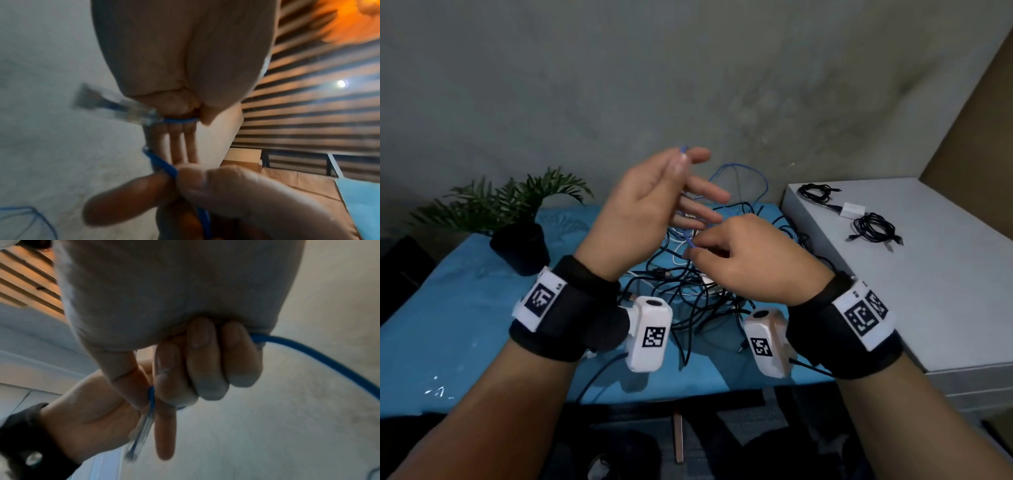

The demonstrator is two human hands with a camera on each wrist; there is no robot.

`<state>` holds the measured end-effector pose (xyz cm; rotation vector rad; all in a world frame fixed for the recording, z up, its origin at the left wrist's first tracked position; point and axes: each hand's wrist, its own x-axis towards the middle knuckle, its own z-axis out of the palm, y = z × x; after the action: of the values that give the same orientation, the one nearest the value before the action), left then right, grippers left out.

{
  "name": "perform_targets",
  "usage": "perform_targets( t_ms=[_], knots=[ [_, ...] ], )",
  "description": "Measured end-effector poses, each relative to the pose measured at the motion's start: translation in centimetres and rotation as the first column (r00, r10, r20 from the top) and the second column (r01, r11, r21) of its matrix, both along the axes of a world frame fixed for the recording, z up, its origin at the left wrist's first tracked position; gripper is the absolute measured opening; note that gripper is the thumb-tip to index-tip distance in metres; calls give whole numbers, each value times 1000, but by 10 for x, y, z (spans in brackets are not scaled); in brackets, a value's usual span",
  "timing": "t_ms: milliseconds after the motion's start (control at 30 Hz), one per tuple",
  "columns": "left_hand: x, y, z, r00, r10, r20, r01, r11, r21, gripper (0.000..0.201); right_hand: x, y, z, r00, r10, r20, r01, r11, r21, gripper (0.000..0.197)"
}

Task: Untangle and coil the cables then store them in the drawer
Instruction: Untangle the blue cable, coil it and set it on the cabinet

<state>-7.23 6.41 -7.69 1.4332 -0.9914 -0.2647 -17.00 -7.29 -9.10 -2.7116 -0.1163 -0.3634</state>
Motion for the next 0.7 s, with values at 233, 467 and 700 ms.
perform_targets(
  t_ms=[233, 467, 700],
  knots=[
    [-7, 9, 8, 969, -214, 126, 159, 923, 350, 35, -20, -16, 29, 985, 165, 42, -169, 919, 355, 21],
    [-14, 13, 9, 827, -486, -283, 518, 854, 48, 40, -23, -42, 32, 962, 113, 249, -253, 715, 652, 13],
    [-19, 4, 16, 711, -588, -385, 490, 807, -329, 46, 0, -26, 11, 945, -81, 318, -166, 718, 676, 24]
  ],
)
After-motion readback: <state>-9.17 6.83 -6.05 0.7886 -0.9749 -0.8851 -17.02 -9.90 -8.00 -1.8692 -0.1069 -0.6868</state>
